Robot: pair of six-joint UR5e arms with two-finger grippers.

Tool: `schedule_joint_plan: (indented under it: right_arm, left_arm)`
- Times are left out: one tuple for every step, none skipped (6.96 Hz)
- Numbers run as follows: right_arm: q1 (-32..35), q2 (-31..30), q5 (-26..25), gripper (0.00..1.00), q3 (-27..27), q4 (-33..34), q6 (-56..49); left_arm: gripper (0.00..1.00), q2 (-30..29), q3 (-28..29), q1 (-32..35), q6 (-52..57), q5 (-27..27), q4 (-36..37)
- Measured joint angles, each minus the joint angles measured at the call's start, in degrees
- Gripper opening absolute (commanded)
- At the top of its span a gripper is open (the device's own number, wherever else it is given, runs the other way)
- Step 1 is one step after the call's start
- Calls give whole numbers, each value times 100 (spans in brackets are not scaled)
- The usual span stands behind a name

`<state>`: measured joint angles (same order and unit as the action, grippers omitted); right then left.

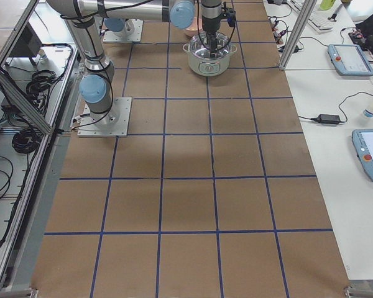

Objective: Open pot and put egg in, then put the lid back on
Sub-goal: 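Move the left gripper down over the egg in the pink bowl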

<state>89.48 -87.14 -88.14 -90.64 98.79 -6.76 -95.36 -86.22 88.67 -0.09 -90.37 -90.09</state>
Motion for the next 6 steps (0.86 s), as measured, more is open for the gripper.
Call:
schedule_joint_plan:
  right_arm:
    - [-4, -6, 8, 100, -3, -1, 3]
    - [-19, -8, 7, 100, -6, -6, -1]
    - [-32, -7, 2, 100, -9, -10, -6]
    - [-42, -6, 0, 100, -16, -12, -11]
    - [-49, -6, -1, 100, -25, -11, -15]
    - [-52, -7, -1, 100, -38, -11, -17]
  left_arm:
    - [100, 0, 0, 1, 5, -7, -9]
    - [100, 14, -3, -18, 16, -20, -26]
    - [100, 46, -21, -59, 126, -26, -45]
    - [100, 70, -83, -91, 346, -20, -38]
    - [100, 65, -254, -186, 629, -14, 26]
    - [100, 64, -570, -397, 1030, -20, 136]
